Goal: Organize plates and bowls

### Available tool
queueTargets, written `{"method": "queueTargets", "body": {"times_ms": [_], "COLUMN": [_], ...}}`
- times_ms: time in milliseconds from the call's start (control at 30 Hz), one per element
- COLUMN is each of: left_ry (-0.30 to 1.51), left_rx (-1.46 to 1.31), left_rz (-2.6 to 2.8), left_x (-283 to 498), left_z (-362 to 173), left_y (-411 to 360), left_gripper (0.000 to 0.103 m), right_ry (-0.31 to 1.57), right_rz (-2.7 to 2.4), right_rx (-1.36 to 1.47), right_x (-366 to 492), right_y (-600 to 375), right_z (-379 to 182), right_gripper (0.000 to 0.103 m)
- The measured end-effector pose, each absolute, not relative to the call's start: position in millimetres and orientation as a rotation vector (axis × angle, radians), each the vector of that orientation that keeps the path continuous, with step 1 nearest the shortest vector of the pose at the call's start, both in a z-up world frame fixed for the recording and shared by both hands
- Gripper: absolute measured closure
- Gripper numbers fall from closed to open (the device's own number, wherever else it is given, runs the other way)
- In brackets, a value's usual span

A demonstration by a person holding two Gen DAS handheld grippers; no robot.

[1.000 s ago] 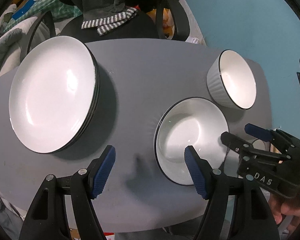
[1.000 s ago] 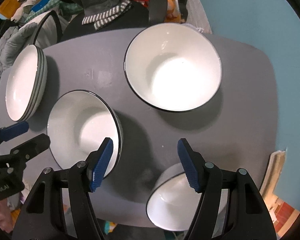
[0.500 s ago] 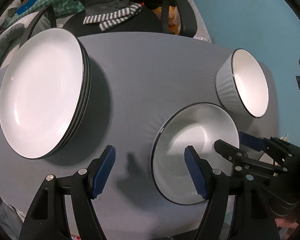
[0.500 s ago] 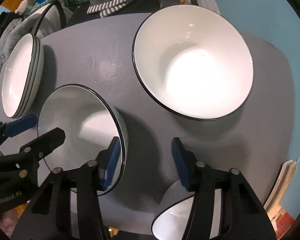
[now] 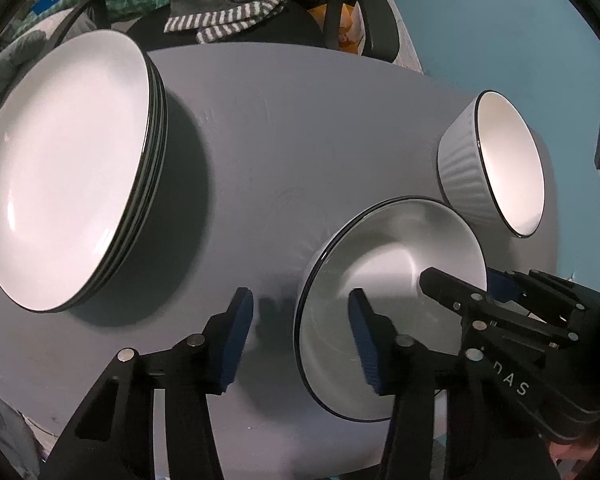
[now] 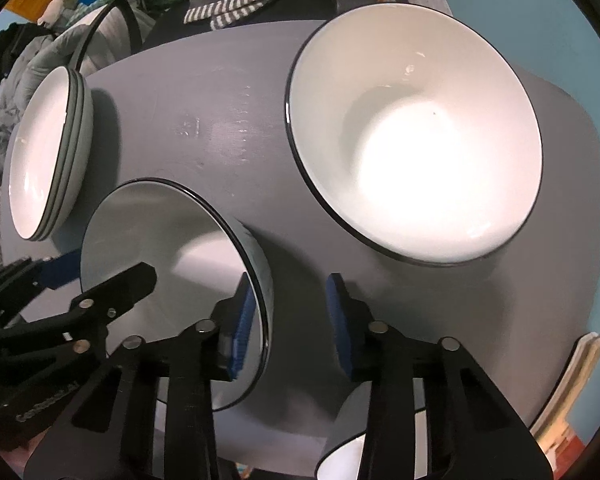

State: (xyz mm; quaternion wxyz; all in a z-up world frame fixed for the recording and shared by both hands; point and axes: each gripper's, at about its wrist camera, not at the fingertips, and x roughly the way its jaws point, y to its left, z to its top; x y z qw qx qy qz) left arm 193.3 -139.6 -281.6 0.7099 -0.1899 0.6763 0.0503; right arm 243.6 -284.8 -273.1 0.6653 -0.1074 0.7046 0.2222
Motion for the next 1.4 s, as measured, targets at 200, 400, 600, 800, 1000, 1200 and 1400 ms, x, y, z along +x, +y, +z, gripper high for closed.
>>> {"method": "queueTargets", "body": {"times_ms": [200, 400, 600, 800, 1000, 1200, 1400], "left_ry": [1.534, 1.557, 1.567, 1.577, 1.572, 1.576, 1.573], "left_rx": [-0.44, -0.458, -0.473, -0.484, -0.455, -0.461, -0.466], "left_rz": [0.112, 0.102, 0.082, 0.083, 0.082, 0.065, 0.056], "left_x": [195, 195, 196, 201, 201, 201, 204], "left_z": [-288, -291, -289, -291, -288, -288, -282], "left_y": [-135, -133, -133, -125, -133, -132, -134], "left_gripper": [0.078, 0.09, 0.097, 0.098, 0.098, 0.099, 0.099], "right_ry": [1.581, 1.578, 1.589, 1.577, 1.569, 1.573, 1.58], "right_rz": [0.515, 0.516, 0.518, 0.525, 0.533, 0.527, 0.523], "right_rx": [-0.262, -0.266, -0.255, -0.255, -0.273, -0.274, -0.275], "right_x": [237, 238, 240, 238, 231, 236, 240], "right_y": [-288, -284, -283, -280, -284, -277, -280], "right_z": [-273, -276, -279, -279, -277, -281, -276], "right_gripper": [0.083, 0.089, 0.094, 0.097, 0.098, 0.099, 0.099]}}
